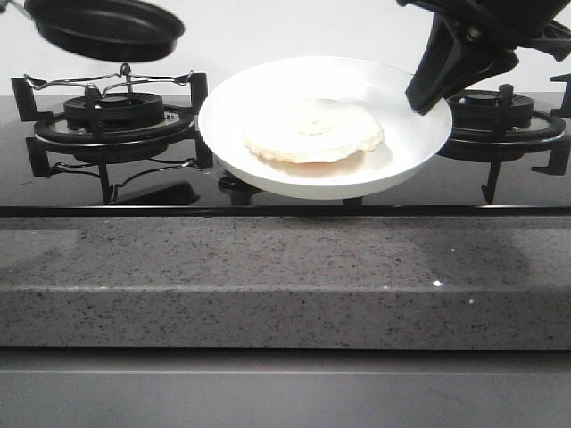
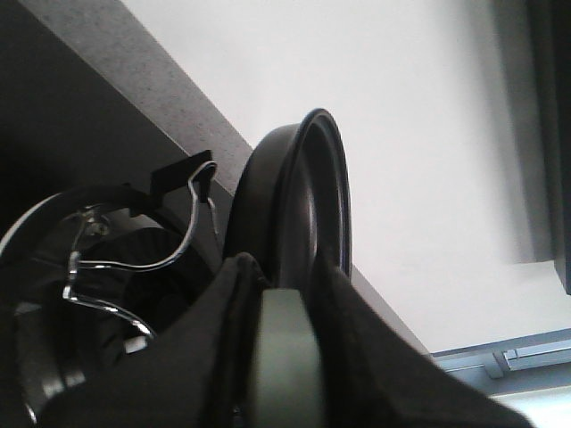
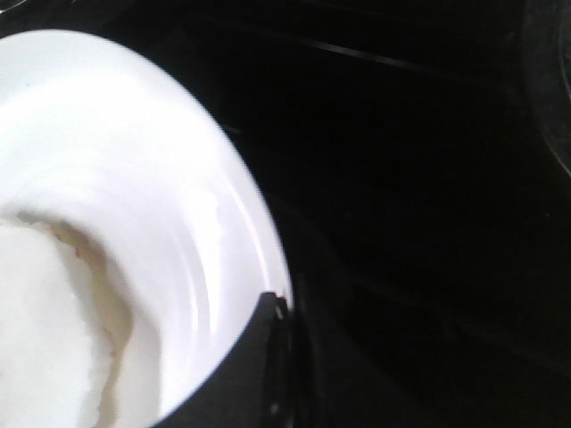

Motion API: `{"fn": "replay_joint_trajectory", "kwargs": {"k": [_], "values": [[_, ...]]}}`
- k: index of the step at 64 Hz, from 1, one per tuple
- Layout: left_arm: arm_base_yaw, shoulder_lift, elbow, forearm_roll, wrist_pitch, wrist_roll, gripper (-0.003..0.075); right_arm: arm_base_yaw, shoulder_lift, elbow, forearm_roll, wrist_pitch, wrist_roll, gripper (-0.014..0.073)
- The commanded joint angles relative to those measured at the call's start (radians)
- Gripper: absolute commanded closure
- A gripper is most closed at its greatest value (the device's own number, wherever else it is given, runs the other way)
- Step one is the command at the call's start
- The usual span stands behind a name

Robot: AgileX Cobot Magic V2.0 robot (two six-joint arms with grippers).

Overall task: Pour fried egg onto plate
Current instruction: 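Lower the empty pan back onto its burner with the left gripper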

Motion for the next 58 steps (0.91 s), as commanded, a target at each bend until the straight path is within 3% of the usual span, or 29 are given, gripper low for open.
{"fn": "replay_joint_trajectory", "kwargs": {"k": [1,26,31,47,52,58], "values": [[0.003,-0.013,-0.034,-0.094,0.061,-0.011,0.0741,-0.003,-0.04,-0.028,0.035,-0.048,-0.006,0.0661],[0.021,0.07,-0.034,-0.043,0.12,-0.122,0.0728,-0.003,-0.04,-0.028,0.035,-0.048,-0.006,0.0661],[0.024,0.07,-0.034,-0.028,0.126,-0.123,0.0673,-0.003,-0.04,-0.028,0.035,-0.048,-0.006,0.0661],[0.03,0.07,-0.034,-0.025,0.154,-0.123,0.0282,-0.003,-0.04,-0.028,0.035,-0.048,-0.006,0.0661],[0.044,0.066,-0.034,-0.025,0.178,-0.117,0.0232,-0.003,-0.04,-0.028,0.035,-0.048,-0.006,0.0661],[0.076,0.056,-0.036,-0.017,0.207,-0.116,0.0227,-0.003,-0.04,-0.028,0.035,-0.048,-0.006,0.0661]]}}
